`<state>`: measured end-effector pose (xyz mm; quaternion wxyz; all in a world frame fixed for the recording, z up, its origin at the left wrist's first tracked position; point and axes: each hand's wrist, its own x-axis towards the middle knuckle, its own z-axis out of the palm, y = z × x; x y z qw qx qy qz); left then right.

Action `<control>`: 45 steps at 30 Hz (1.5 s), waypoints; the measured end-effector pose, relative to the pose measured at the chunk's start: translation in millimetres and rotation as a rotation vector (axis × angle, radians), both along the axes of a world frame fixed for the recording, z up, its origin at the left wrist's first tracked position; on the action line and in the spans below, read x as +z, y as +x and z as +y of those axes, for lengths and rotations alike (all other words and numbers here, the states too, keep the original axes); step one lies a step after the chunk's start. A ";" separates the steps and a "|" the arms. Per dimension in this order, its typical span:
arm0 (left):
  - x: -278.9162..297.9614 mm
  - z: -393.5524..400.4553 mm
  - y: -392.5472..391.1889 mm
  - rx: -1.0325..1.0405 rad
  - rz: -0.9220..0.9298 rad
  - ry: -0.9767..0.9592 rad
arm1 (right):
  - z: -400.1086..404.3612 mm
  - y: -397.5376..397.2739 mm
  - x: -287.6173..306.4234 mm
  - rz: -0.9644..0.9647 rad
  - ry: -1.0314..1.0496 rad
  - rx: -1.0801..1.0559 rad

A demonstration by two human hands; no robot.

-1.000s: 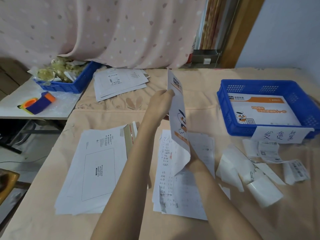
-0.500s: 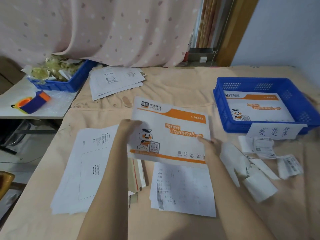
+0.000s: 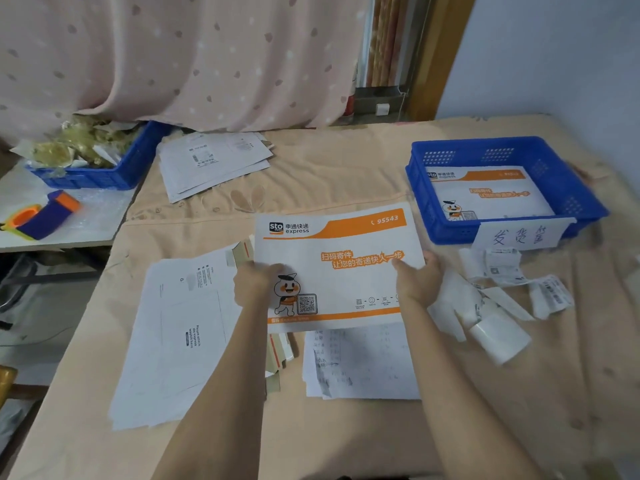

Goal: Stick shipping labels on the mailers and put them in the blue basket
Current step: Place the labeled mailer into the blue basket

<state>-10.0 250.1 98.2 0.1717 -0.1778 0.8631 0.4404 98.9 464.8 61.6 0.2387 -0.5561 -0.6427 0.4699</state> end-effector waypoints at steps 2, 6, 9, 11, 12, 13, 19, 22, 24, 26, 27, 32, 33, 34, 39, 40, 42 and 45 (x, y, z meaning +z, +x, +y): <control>1.0 3.3 2.7 -0.010 0.018 0.029 | 0.3 6.2 0.8 0.002 0.007 -0.020; 4.4 14.3 12.4 -0.088 0.076 0.083 | 1.8 20.9 6.3 0.008 0.018 -0.088; 6.0 29.6 17.4 -0.146 0.113 0.061 | 6.3 36.4 10.5 0.011 0.051 -0.140; 4.1 43.9 20.4 -0.152 0.110 0.042 | 13.5 47.4 13.0 -0.012 0.079 -0.176; 4.7 52.1 22.9 -0.155 0.110 0.040 | 19.0 52.6 13.8 -0.017 0.087 -0.196; 4.7 60.6 25.9 -0.163 0.117 0.035 | 25.5 58.0 14.6 -0.021 0.093 -0.212; 9.7 114.2 38.5 -0.178 0.150 0.015 | 76.2 77.6 21.8 -0.038 0.107 -0.218; 10.0 149.9 47.0 -0.170 0.153 0.018 | 112.7 85.6 22.5 -0.007 0.116 -0.219; 11.2 176.7 55.6 -0.158 0.169 0.017 | 140.6 91.4 23.8 0.044 0.104 -0.201; 12.7 205.7 64.4 -0.130 0.172 0.018 | 172.6 95.6 26.6 0.072 0.130 -0.184; 13.8 220.2 68.5 -0.116 0.170 0.014 | 189.4 96.9 28.0 0.077 0.143 -0.177; 23.0 291.7 82.2 -0.047 0.187 0.059 | 270.6 95.3 35.8 0.067 0.121 -0.105; 24.4 302.8 83.4 -0.041 0.191 0.068 | 283.6 94.9 37.4 0.070 0.110 -0.098; 25.0 313.2 84.2 -0.034 0.195 0.079 | 295.2 94.8 39.0 0.069 0.103 -0.093; 21.6 359.1 78.8 -0.014 0.200 0.091 | 345.8 90.8 40.8 0.034 0.095 -0.082; 21.2 367.9 76.9 -0.017 0.198 0.088 | 353.7 89.2 40.8 0.032 0.087 -0.084; 20.5 383.4 72.0 -0.025 0.182 0.084 | 369.4 84.0 39.6 0.036 0.079 -0.091; 15.9 404.3 58.8 -0.040 0.172 0.077 | 390.6 72.3 35.4 0.021 0.069 -0.073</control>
